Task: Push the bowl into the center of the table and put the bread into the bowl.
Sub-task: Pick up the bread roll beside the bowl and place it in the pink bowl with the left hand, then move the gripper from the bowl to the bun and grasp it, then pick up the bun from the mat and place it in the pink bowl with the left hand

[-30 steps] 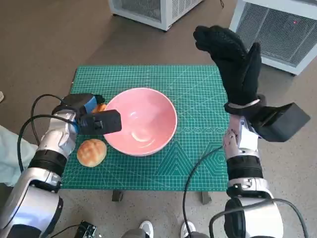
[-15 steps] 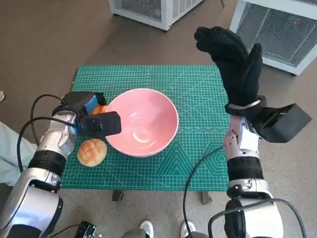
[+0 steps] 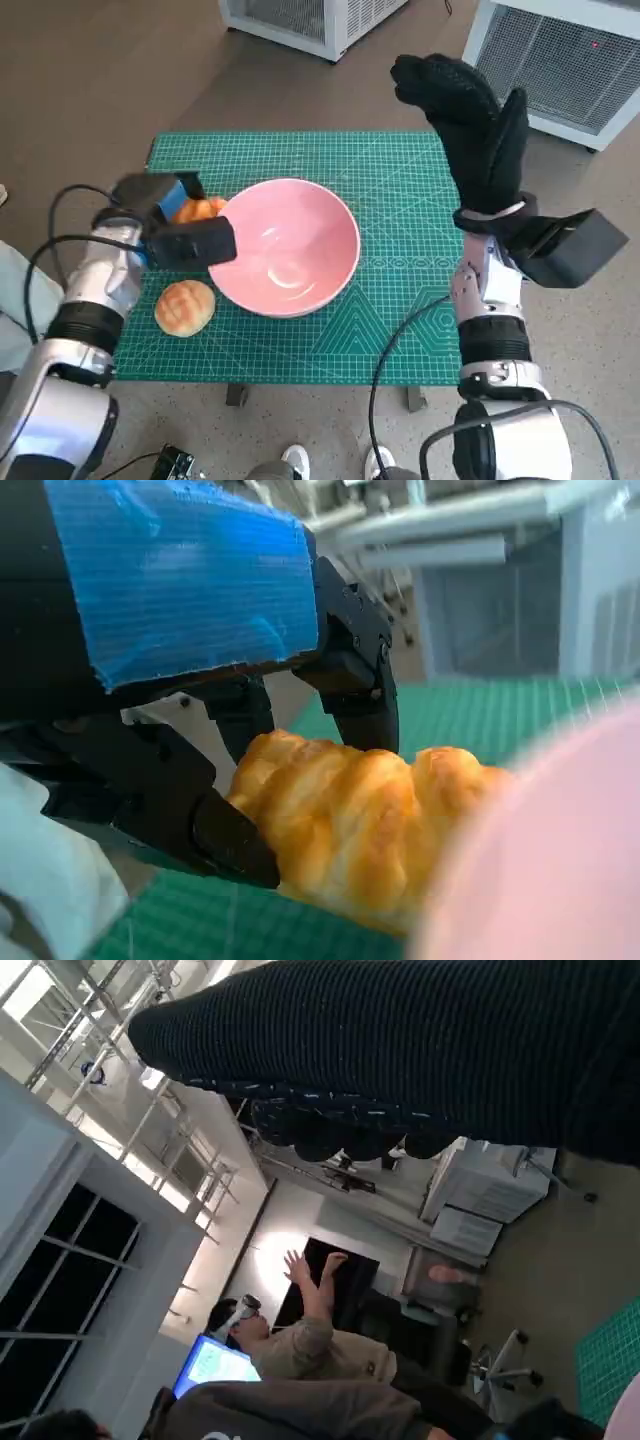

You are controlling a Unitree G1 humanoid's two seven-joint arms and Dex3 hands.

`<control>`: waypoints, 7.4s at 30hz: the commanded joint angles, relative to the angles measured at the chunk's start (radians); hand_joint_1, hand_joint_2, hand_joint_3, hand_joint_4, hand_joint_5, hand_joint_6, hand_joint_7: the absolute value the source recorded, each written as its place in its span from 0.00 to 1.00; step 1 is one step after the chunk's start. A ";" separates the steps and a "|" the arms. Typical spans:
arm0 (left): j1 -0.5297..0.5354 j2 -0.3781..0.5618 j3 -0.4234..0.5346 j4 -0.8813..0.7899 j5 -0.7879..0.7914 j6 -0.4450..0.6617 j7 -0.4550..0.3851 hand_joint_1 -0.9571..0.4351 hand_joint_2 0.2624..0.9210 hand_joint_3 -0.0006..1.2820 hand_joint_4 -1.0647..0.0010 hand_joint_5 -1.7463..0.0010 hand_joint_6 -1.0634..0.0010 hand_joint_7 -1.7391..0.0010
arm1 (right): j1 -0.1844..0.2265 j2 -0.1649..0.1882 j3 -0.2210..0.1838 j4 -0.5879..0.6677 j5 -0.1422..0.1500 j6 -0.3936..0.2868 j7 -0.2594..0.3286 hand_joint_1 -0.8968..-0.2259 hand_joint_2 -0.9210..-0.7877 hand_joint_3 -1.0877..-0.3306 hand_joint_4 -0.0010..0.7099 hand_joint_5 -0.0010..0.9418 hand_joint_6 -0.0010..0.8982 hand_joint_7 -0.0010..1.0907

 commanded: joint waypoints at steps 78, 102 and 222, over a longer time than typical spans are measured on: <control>0.296 -0.093 0.171 -0.876 -0.138 0.178 -0.461 0.52 0.77 0.05 0.98 0.99 0.87 0.88 | 0.030 -0.018 -0.003 0.007 0.005 0.010 0.028 0.34 0.00 0.26 0.21 0.00 0.00 0.46; 0.600 0.067 0.496 -1.495 -0.276 0.368 -0.695 0.44 0.72 0.01 1.00 1.00 0.95 0.92 | 0.044 -0.012 0.002 0.006 0.009 0.014 0.026 0.32 0.00 0.26 0.21 0.00 0.00 0.43; 0.487 0.006 0.484 -1.538 -0.030 0.444 -0.379 0.69 0.89 0.07 0.21 0.41 0.30 0.42 | 0.048 -0.027 -0.013 -0.026 0.032 0.090 0.084 0.31 0.00 0.32 0.21 0.03 0.00 0.43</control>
